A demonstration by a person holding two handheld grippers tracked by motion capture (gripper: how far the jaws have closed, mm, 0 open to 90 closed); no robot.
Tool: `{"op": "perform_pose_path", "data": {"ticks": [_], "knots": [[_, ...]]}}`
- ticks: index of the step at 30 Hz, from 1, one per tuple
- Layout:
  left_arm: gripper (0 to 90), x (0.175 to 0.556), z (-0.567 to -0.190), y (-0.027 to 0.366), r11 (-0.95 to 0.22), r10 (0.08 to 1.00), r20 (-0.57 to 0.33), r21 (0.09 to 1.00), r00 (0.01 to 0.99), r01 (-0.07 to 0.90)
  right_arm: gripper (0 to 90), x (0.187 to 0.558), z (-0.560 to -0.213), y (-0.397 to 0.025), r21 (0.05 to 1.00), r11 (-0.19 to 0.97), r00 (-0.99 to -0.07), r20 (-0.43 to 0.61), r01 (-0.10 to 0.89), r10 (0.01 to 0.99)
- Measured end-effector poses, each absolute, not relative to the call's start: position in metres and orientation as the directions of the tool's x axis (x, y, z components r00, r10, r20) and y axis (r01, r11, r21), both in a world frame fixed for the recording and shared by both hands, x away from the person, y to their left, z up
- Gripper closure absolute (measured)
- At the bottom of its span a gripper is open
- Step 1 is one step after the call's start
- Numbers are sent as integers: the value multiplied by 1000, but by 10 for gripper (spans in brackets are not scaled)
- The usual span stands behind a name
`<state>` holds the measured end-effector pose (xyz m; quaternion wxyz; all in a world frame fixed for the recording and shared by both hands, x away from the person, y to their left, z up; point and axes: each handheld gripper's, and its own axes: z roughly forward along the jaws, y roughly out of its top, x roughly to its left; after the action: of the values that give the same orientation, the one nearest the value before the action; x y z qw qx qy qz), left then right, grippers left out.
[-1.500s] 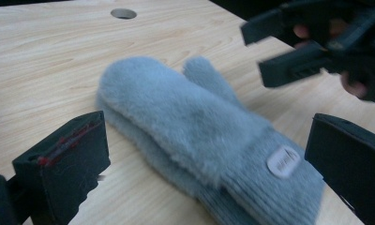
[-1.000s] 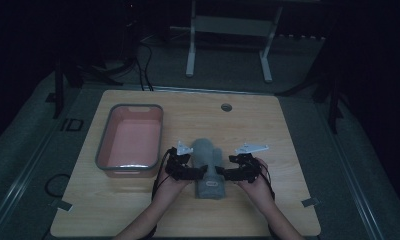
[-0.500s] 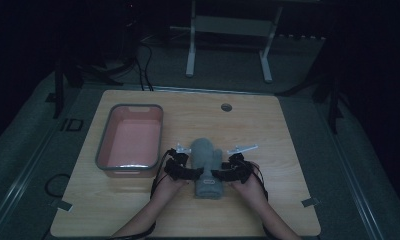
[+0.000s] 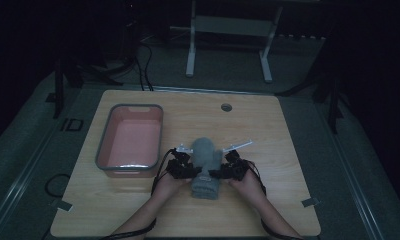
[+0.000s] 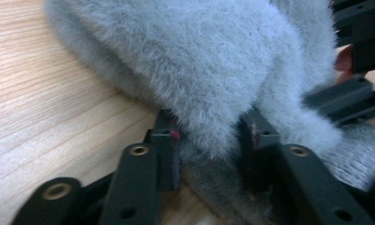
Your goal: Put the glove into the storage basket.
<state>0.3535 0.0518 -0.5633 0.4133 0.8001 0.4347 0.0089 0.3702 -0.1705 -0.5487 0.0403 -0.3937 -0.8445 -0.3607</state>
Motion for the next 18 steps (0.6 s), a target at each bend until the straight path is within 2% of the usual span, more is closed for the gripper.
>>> {"op": "perform_pose_path", "data": {"ticks": [4,5,8,11,18], "knots": [[755,354,-565,53,-267,687,-367,675,627,688,661,368,-547,-168,576,445,-696,338,686,633],[785,354,-564,53,-275,685,-354,683,636,677,717,364,-544,-167,590,460,-711,304,663,634],[803,352,-563,51,-286,682,-327,704,654,650,756,360,-543,-167,610,463,-721,278,643,635],[812,351,-558,53,-277,666,-341,713,664,644,785,360,-541,-173,623,438,-720,312,648,620],[816,348,-536,55,-266,651,-331,744,684,613,804,355,-524,-179,666,401,-730,327,628,600]]}}
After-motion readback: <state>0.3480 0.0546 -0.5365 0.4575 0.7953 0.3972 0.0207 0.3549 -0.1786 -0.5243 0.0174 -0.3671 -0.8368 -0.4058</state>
